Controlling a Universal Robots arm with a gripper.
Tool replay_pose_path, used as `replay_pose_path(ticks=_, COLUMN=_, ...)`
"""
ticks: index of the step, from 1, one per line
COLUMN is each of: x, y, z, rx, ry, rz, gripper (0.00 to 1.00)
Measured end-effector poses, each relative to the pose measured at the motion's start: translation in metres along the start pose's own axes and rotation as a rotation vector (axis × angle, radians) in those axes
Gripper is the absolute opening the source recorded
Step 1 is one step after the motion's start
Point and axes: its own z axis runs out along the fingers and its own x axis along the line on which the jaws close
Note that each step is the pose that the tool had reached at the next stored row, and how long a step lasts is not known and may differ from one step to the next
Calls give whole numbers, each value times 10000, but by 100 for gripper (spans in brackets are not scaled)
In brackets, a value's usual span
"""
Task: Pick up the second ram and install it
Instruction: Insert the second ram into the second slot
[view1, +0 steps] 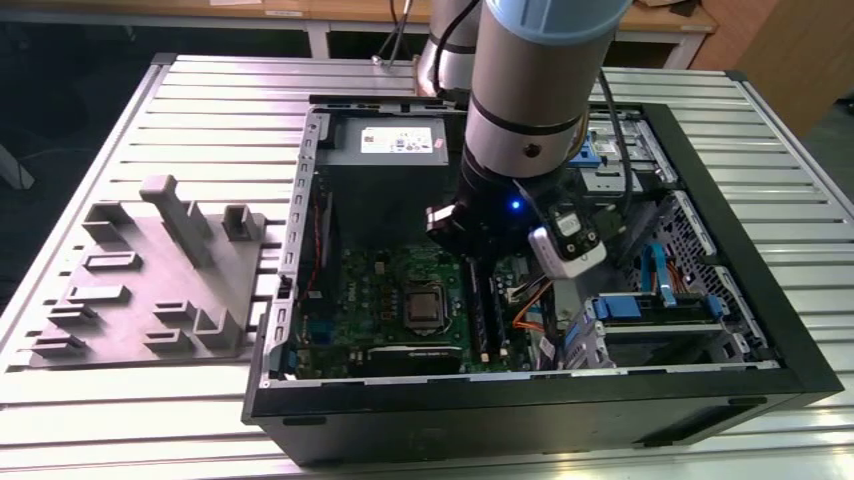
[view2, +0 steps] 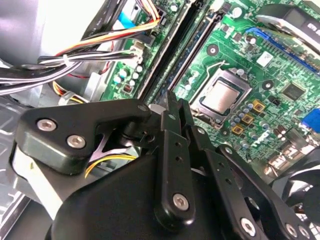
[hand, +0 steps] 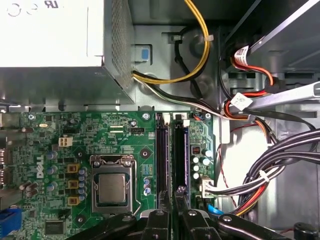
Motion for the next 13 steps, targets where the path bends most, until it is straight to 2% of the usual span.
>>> replay_pose_path(ticks=13, x=0, y=0, z=-1, rx=1, ry=-5, rz=0, gripper=18)
